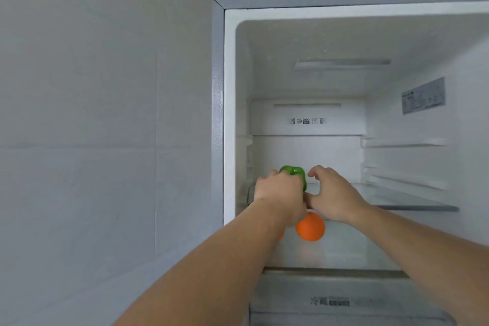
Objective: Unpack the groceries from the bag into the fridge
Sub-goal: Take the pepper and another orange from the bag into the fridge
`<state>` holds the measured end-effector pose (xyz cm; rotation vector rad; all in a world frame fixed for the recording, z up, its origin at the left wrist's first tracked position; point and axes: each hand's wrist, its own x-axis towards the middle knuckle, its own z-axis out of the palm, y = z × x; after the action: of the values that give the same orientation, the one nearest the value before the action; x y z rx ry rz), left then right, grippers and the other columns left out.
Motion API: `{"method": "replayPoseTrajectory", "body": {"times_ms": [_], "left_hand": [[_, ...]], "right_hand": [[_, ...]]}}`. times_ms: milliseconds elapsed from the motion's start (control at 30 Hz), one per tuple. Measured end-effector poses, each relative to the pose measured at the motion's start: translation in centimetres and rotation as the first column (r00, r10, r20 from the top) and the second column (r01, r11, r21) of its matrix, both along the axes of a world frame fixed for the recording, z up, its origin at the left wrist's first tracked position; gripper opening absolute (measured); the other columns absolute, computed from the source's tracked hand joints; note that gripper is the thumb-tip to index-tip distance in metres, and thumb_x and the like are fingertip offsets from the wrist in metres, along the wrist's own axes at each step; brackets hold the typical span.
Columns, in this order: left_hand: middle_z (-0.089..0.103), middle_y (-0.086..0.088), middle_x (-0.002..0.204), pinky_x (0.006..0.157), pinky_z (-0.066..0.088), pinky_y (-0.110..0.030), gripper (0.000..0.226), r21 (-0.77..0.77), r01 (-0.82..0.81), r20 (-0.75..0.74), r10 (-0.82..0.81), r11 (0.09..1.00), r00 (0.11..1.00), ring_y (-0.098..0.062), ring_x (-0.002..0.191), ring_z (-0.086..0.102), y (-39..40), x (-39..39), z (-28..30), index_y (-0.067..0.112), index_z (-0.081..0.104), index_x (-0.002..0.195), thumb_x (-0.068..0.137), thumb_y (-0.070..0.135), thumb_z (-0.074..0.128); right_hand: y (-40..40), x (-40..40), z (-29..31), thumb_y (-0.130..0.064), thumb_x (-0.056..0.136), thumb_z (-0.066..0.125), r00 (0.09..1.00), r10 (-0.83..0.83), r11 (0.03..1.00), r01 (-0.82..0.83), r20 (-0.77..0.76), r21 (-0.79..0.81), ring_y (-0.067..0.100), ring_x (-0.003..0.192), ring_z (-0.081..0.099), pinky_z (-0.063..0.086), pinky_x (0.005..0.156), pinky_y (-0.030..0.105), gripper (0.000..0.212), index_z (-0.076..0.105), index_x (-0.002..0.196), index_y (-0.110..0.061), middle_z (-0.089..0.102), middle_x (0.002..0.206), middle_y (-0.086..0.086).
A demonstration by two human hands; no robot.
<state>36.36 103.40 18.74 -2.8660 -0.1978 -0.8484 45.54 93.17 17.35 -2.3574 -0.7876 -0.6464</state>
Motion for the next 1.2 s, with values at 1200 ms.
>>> {"method": "replayPoseTrajectory", "body": {"times_ms": [1200], "left_hand": [[0.044,0.005,0.130,0.095,0.041,-0.035,0.051,-0.152,0.751,-0.161,-0.766,0.642,0.622,-0.019,0.119,0.043,-29.7,-25.9,-12.1,0.031,0.043,0.135,0.087,0.040,0.056]], "right_hand": [[-41.6,-44.3,-13.3,-0.045,0.089,0.055,0.733,-0.653,0.757,0.627,-0.191,-0.182,0.016,0.109,0.055,0.046,0.088,0.029,0.051,0.040,0.134,-0.028,0.047,0.128,-0.003]]}}
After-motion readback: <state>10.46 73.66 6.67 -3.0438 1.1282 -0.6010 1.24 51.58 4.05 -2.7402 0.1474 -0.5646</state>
